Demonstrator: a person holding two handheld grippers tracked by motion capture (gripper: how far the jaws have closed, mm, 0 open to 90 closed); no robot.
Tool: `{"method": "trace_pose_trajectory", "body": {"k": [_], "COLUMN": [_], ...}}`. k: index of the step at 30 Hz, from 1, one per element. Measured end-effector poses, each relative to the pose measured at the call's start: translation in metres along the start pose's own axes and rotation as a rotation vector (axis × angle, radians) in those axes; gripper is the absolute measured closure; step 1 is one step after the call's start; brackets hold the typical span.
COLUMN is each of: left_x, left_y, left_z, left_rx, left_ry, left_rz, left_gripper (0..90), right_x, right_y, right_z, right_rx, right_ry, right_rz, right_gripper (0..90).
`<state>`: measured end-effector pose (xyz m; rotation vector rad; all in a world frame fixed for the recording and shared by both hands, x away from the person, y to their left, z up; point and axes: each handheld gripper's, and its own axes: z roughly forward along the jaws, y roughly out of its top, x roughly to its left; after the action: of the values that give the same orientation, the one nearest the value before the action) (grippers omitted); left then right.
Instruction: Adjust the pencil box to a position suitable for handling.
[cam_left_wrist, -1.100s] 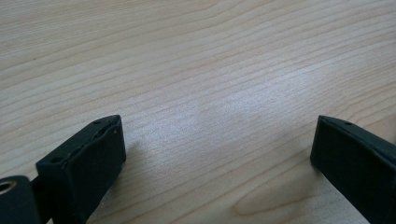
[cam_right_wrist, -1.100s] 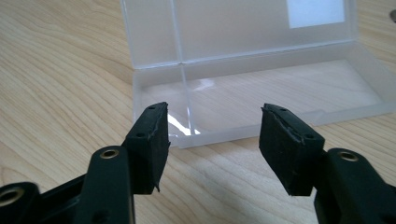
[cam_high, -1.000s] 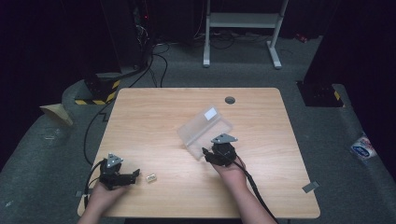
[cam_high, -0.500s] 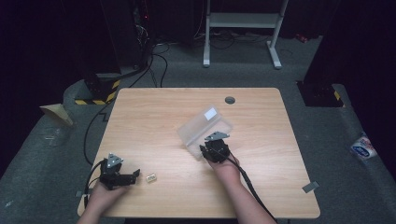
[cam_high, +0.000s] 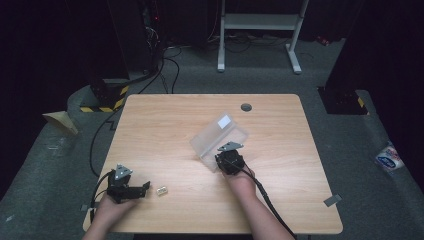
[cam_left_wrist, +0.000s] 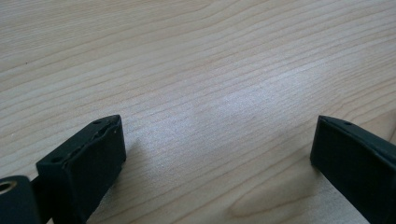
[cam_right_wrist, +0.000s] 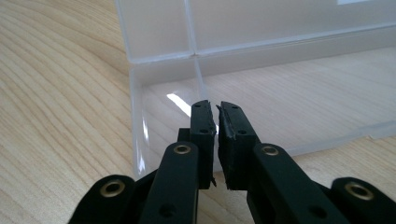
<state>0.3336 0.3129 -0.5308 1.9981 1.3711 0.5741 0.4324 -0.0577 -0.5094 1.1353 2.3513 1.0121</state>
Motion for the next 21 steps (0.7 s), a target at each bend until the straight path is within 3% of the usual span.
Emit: {"method": "trace_pose_trajectory", "body": {"k": [12, 16, 21], "left_x": [0.000, 0.000, 0.000], "left_y": [0.000, 0.000, 0.000], "left_z": [0.000, 0.000, 0.000], "left_rx": [0.000, 0.000, 0.000], "left_ry": [0.000, -0.001, 0.000], "left_rz": [0.005, 0.003, 0.007], "left_gripper": [3.7, 3.7, 3.8], "right_x": [0.017, 0.033, 0.041], "right_y": [-0.006, -0.010, -0.011], "right_z": [-0.002, -0.005, -0.009], "right_rx": [-0.020, -0.035, -0.044], "right_ry": [0.023, 0.050, 0.081], "right_rz": [-0.006, -0.006, -0.002], "right_gripper": [84.0, 81.5, 73.9]}}
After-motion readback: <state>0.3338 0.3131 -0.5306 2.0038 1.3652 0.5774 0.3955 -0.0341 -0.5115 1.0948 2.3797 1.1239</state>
